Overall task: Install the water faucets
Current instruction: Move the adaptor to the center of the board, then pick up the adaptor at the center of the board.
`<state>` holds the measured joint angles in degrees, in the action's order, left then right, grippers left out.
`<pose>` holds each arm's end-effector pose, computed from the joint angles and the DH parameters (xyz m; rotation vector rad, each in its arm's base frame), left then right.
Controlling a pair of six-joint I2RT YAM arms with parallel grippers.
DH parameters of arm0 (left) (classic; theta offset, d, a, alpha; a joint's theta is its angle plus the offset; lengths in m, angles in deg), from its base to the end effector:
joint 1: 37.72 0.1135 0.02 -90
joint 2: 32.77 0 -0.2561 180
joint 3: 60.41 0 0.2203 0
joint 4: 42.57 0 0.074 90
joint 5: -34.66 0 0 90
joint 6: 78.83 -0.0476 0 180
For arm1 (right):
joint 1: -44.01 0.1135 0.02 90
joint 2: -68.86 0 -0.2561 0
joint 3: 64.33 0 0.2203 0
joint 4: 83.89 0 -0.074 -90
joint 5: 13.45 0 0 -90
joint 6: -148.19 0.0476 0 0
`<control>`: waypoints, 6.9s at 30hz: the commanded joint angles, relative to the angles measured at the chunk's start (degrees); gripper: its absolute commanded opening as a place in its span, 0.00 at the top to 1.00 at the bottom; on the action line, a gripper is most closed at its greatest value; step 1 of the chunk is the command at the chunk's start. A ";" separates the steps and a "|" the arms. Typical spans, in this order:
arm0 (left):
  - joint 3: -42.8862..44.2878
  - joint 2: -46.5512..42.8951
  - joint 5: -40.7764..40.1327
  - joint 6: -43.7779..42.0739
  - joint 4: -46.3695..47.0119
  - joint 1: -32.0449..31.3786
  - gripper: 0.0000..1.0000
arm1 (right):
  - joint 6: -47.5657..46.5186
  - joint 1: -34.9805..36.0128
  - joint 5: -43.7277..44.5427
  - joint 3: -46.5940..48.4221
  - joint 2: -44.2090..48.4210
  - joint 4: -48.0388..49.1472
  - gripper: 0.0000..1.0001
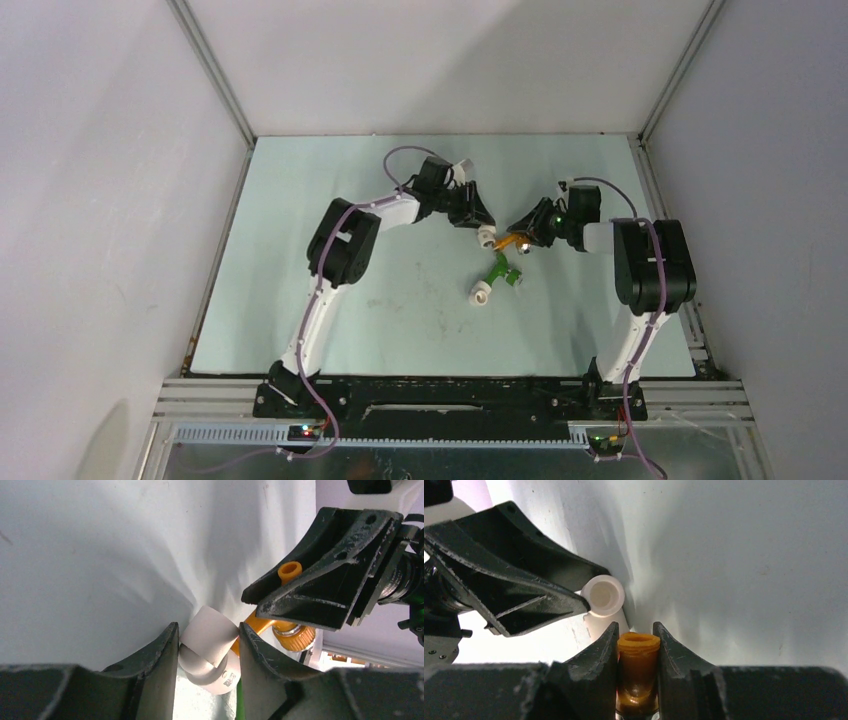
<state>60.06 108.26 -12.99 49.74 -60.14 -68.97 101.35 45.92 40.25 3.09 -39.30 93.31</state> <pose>0.4204 -0.2926 0.1298 0.2994 2.4352 -1.4370 0.3471 0.0398 0.1357 0.5281 2.3594 1.1188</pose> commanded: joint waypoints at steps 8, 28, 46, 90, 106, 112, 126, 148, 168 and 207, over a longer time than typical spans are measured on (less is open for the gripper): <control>-25.95 -20.22 -6.72 4.02 15.55 -2.50 0.66 | -3.98 3.47 2.96 2.75 3.47 -1.29 1.00; -60.78 -39.70 -20.28 5.61 24.94 -3.76 0.46 | 1.80 18.97 -0.63 2.70 0.85 0.45 1.00; -62.97 -44.42 -23.72 -3.58 15.07 -2.77 0.24 | -3.03 18.34 2.33 2.68 6.65 -5.86 1.00; -88.12 -32.20 -19.35 38.79 76.73 -7.81 0.35 | -2.24 22.47 0.63 -4.59 6.60 -4.56 1.00; -69.93 -40.50 -23.80 13.34 28.03 -15.29 0.59 | -2.94 21.66 1.08 -6.52 9.07 -4.82 1.00; -65.29 -41.63 -25.96 7.89 20.10 -16.55 0.88 | -3.56 21.08 0.88 -6.45 10.47 -5.25 1.00; -53.73 -50.60 -55.74 -19.80 -20.49 -20.70 1.00 | -12.46 16.11 5.70 -6.44 25.92 -17.88 1.00; -60.04 -54.64 -52.30 -12.90 -11.77 -20.11 0.30 | -15.21 11.53 4.28 -6.48 35.85 -25.80 1.00; -58.52 -50.54 -48.97 -15.40 -7.66 -16.19 0.33 | -16.50 10.25 1.41 -6.44 38.14 -28.13 1.00; -72.62 -51.74 -13.20 2.22 15.13 4.64 0.30 | -11.25 19.92 -4.79 3.48 9.22 -9.41 1.00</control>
<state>-9.46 54.10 -29.38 48.29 -54.17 -66.04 88.15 65.22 38.26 1.21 -23.98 74.45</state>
